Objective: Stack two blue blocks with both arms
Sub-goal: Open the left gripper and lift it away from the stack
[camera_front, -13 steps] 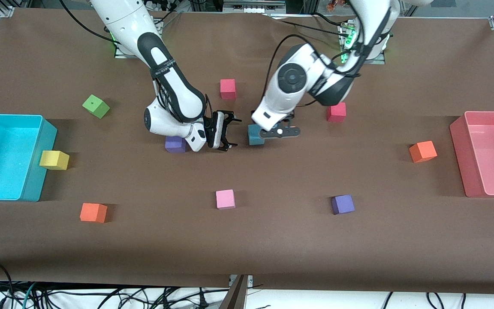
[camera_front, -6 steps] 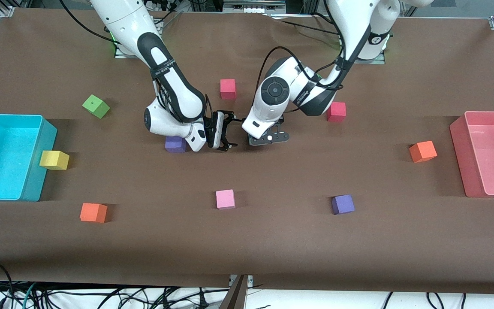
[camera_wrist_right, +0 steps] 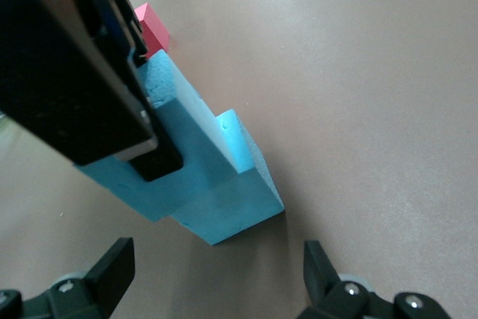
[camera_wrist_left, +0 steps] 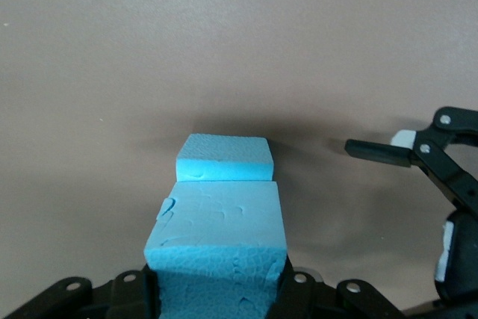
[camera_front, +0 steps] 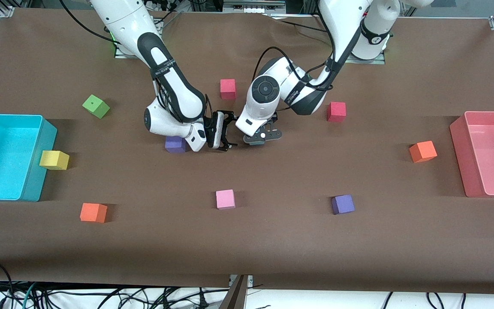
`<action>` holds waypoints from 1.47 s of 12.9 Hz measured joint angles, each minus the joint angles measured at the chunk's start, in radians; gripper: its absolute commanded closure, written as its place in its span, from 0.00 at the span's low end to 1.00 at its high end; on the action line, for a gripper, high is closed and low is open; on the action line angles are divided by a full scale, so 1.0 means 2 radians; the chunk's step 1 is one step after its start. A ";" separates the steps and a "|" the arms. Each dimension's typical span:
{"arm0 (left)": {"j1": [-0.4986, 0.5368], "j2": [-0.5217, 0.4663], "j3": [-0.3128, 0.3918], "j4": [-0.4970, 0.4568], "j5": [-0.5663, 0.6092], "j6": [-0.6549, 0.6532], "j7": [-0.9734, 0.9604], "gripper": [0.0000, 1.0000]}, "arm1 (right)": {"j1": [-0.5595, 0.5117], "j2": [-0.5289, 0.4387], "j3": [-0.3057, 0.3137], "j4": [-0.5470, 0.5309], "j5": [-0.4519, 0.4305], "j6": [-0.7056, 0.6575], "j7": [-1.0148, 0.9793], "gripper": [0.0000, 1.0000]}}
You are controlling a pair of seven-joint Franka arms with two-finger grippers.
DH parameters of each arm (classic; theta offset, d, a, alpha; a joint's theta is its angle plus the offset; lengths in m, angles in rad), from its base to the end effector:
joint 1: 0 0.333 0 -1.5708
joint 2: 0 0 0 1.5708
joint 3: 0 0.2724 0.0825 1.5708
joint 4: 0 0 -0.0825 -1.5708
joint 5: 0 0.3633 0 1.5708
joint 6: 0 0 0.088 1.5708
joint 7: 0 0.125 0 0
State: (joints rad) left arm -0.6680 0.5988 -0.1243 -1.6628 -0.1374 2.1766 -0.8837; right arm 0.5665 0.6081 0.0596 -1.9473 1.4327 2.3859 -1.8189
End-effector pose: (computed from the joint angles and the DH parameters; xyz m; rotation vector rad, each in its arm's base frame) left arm 0.4426 -0.4515 0.2150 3.0541 0.2958 -0.2911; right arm 0.4526 0.3549 0.1260 -1.8800 -1.3247 -0.4550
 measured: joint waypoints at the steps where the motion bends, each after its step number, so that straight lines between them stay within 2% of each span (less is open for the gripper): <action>1: 0.000 0.000 0.002 0.000 0.000 0.000 0.000 0.93 | 0.000 0.000 0.000 0.000 0.000 0.000 0.000 0.00; 2: 0.000 0.000 0.003 0.001 0.000 0.000 0.000 0.70 | 0.000 0.000 0.000 0.000 0.000 0.000 0.000 0.00; 3: 0.000 0.000 0.003 0.001 0.000 0.000 0.000 0.23 | 0.000 0.000 0.000 0.000 0.000 0.000 0.000 0.00; 4: 0.000 0.000 0.003 0.001 0.000 0.000 0.000 0.00 | 0.000 0.000 0.000 0.000 0.000 0.000 0.000 0.00; 10: -0.001 -0.002 0.008 0.011 0.000 0.001 -0.001 0.00 | 0.000 0.000 0.000 0.000 0.000 0.000 0.000 0.00; 13: 0.007 -0.027 0.020 0.017 0.000 -0.005 -0.001 0.00 | 0.000 0.000 0.000 0.000 0.000 0.000 0.000 0.00; 16: 0.049 -0.085 0.025 0.017 0.000 -0.060 0.033 0.00 | 0.000 0.000 0.000 0.000 0.000 0.000 0.000 0.00; 19: 0.127 -0.151 0.028 0.017 0.000 -0.130 0.139 0.00 | 0.000 0.000 0.000 0.000 0.000 0.000 0.000 0.00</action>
State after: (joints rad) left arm -0.4134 0.2959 -0.0684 -1.6296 -0.1367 1.9160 -0.6064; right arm 0.5659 0.6084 0.0595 -1.9472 1.4329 2.3859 -1.8190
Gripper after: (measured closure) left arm 0.000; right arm 0.000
